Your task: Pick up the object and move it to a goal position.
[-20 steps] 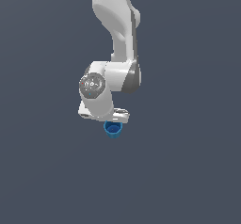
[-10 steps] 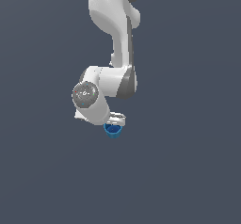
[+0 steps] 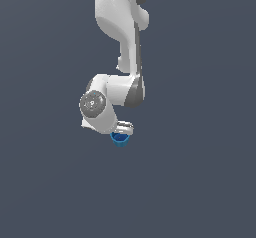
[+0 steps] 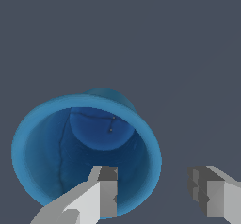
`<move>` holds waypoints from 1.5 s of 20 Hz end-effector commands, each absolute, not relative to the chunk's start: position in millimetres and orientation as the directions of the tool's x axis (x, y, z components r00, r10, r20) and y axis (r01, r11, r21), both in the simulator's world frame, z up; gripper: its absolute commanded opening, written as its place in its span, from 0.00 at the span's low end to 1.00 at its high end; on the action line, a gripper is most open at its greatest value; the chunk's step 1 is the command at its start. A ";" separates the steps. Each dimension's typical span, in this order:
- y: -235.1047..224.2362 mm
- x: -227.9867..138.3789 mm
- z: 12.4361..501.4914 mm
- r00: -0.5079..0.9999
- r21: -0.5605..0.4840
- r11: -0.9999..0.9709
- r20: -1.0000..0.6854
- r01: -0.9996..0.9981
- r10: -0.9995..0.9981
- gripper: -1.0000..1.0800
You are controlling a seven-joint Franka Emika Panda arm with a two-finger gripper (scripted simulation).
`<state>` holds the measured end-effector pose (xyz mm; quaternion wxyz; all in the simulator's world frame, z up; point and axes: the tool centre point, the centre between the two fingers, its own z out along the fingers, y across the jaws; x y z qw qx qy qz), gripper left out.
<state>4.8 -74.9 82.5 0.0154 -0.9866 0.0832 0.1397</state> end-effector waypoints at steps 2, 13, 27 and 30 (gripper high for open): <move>-74.3 1.7 73.4 0.947 -0.007 -0.986 -0.279 -0.169 -0.160 0.62; -74.3 1.3 71.7 0.947 -0.007 -0.986 -0.279 -0.169 -0.160 0.00; -22.3 -6.4 105.8 0.947 -0.007 -0.986 -0.278 -0.168 -0.160 0.00; 8.5 -11.2 125.2 0.947 -0.006 -0.986 -0.279 -0.168 -0.159 0.00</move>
